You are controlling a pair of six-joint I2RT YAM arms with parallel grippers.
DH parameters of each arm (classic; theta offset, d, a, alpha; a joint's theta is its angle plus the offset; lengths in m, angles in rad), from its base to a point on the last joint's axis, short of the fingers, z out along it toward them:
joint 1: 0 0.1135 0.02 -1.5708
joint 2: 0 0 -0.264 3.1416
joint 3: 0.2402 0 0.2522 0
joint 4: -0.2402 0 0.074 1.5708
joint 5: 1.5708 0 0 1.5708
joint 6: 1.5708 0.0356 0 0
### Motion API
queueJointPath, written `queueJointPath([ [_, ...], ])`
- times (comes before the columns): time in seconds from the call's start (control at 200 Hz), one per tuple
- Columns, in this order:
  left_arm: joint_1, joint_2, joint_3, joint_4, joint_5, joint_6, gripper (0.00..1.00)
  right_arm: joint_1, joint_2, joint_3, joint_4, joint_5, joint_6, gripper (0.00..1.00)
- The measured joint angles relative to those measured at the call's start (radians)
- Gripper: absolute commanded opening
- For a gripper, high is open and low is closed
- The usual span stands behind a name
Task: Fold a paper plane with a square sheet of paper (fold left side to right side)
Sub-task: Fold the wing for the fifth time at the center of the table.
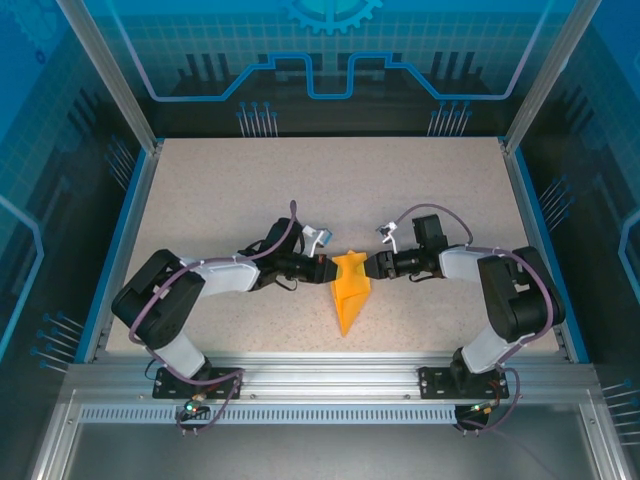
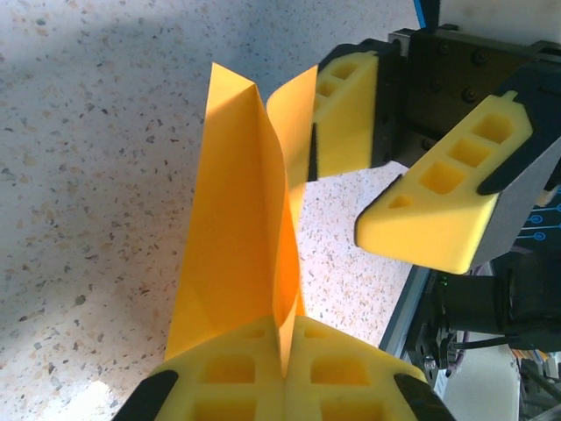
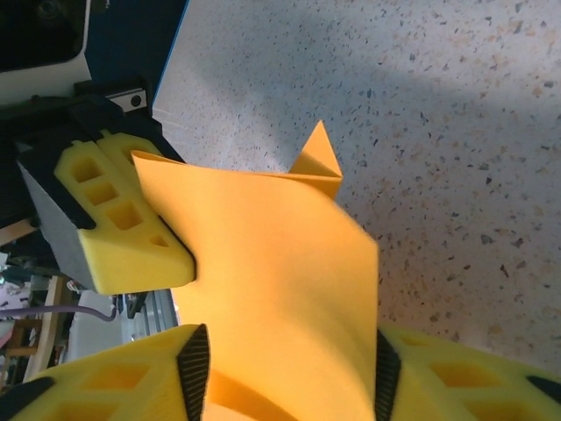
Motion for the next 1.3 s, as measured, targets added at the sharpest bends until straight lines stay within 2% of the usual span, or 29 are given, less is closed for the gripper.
queueJointPath([
  [0.145, 0.002, 0.029, 0.001, 0.000, 0.000, 0.000, 0.00, 0.000, -0.022, 0.003, -0.037, 0.002, -0.019, 0.40],
  [0.24, 0.004, 0.040, 0.001, -0.001, 0.000, 0.000, 0.02, 0.000, -0.030, 0.003, -0.053, 0.005, -0.026, 0.31],
  [0.335, 0.004, 0.042, 0.002, -0.001, 0.000, 0.000, 0.11, 0.000, -0.031, 0.005, -0.075, 0.010, -0.031, 0.14],
  [0.415, 0.004, 0.042, 0.006, -0.001, 0.000, 0.004, 0.28, 0.000, -0.031, 0.012, -0.099, 0.026, -0.032, 0.02],
  [0.455, 0.004, 0.042, 0.008, -0.002, 0.000, 0.009, 0.40, 0.000, -0.031, 0.016, -0.112, 0.035, -0.028, 0.00],
  [0.625, 0.004, 0.014, 0.015, -0.056, -0.034, 0.041, 0.63, 0.000, -0.035, 0.023, -0.163, 0.105, 0.033, 0.00],
  [0.815, -0.014, -0.130, 0.024, -0.191, -0.165, 0.098, 0.65, 0.011, -0.046, 0.039, -0.224, 0.192, 0.153, 0.00],
  [0.915, -0.085, -0.205, 0.053, -0.279, -0.256, 0.143, 0.65, 0.025, -0.046, 0.082, -0.280, 0.236, 0.209, 0.01],
  [1.06, -0.250, -0.245, 0.109, -0.416, -0.398, 0.196, 0.65, 0.031, -0.029, 0.159, -0.338, 0.274, 0.269, 0.00],
  [1.18, -0.385, -0.219, 0.149, -0.515, -0.510, 0.209, 0.66, 0.031, 0.002, 0.202, -0.368, 0.297, 0.305, 0.00],
  [1.301, -0.486, -0.120, 0.219, -0.592, -0.625, 0.205, 0.69, 0.035, 0.037, 0.237, -0.400, 0.313, 0.325, 0.00],
])
